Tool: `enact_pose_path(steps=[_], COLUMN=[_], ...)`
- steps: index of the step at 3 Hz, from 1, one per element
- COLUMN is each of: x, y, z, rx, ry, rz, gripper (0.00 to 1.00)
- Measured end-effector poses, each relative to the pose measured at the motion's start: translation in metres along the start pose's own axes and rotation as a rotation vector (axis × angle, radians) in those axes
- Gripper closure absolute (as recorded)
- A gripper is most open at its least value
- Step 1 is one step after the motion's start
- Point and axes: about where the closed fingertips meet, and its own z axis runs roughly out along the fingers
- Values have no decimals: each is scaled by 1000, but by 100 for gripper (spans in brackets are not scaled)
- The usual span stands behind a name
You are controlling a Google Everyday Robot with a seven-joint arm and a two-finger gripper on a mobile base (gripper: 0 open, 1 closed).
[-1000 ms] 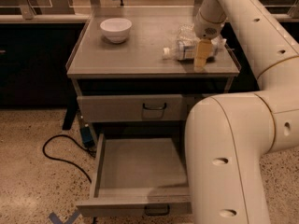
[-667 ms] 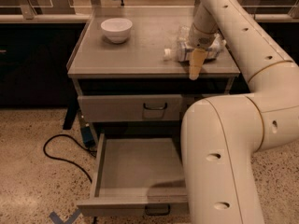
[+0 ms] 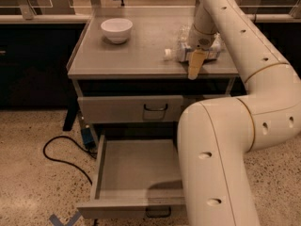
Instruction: Place blue plastic bottle into middle drawer
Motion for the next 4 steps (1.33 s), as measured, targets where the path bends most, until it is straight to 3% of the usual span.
enact_pose_path(steps=[3,4], x=[0,-2], y=[0,-1], z=[0,-9], rx=[0,0], ry=[0,0], rz=[0,0], gripper=[88,100])
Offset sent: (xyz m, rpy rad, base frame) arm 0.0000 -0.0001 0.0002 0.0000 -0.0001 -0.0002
